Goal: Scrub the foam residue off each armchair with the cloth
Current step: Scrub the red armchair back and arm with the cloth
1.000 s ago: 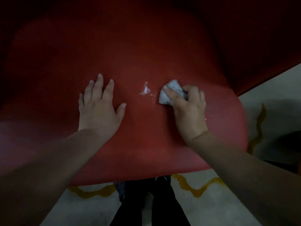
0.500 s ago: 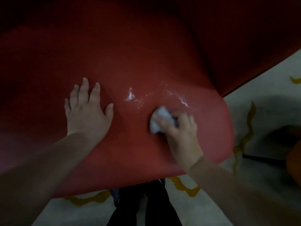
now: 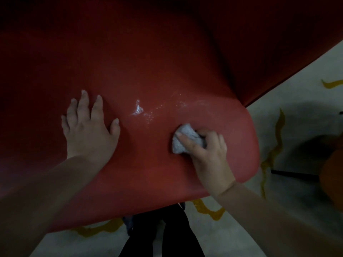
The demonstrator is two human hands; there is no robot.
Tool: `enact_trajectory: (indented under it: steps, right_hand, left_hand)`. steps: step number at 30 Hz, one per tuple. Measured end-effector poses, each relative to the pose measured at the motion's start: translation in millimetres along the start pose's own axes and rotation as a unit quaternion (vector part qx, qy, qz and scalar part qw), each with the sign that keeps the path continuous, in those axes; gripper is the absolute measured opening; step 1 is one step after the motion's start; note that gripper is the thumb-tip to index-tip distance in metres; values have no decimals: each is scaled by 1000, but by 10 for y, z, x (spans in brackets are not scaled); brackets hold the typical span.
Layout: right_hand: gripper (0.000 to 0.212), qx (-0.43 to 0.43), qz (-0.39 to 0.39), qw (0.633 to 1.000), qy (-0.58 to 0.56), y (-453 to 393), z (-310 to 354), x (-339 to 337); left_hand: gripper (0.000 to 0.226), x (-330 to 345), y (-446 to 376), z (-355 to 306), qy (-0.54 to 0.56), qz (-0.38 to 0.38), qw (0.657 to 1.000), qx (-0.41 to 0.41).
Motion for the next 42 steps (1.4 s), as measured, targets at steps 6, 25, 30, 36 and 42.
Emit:
enact_trajectory:
  steps: [6,25,30,36,42]
  right_hand:
    - [44,186,-100,977,38,-478,-208,-31]
    - [46,72,-39,997,-7,-725,289,277]
    - [45,178,-85,979,43,-1030,-46,208]
    - [47,115,-73,990,22,-1111,425,518]
    - [48,-3,4,1000,17,-853,279,329]
  left_hand:
    - [67,-26,2,-35,-6,11,1000,1]
    - [69,-55,16,23,6,35,999,5]
    - [68,-103,-6,92,17,39,999,15]
    - [64,-111,-10,213,28,44,998,34]
    - [61,-162,-3,291,59,42,997,33]
Point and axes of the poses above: each hand's wrist, its own y-axis away from the middle knuckle, its own x-axis out of the palm, z = x × y, the point moved 1 cm from there along -y, towards the middle knuckle, and after that the axes turned 8 degrees about -z, right-handed, at the moved point
